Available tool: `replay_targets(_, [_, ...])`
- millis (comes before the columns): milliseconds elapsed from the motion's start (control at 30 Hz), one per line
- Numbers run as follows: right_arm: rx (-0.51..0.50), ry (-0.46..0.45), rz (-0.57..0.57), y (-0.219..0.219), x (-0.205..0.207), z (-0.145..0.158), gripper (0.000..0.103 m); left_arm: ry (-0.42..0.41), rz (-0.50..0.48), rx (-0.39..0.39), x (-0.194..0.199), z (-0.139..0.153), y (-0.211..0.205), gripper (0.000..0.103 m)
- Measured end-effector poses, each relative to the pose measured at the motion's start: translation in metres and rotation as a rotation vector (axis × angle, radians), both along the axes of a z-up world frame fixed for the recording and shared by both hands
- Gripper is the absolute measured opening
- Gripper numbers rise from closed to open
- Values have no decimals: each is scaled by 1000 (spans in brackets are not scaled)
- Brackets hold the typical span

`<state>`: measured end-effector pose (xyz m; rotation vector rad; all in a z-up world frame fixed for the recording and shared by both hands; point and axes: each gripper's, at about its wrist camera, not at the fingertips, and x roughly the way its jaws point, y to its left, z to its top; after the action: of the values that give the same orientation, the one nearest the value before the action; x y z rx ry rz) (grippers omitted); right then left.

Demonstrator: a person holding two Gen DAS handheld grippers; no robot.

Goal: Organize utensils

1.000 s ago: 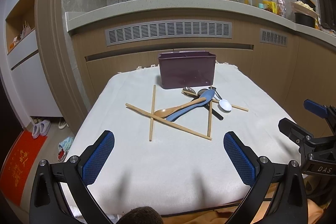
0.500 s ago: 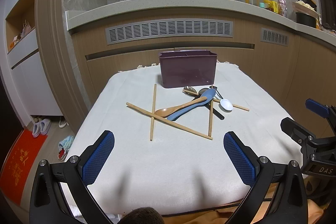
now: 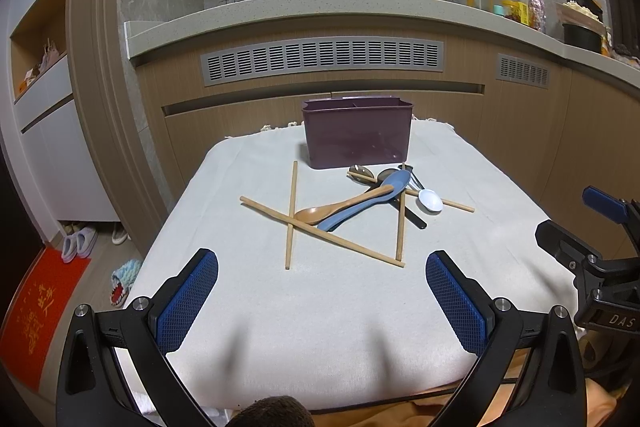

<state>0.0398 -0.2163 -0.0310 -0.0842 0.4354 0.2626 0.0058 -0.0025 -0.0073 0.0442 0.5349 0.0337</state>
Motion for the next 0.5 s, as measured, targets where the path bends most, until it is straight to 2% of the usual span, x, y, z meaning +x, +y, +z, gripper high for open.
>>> replay_targets(500, [6, -9, -8, -2, -1, 2, 103, 1, 0, 0, 0, 1, 0, 103])
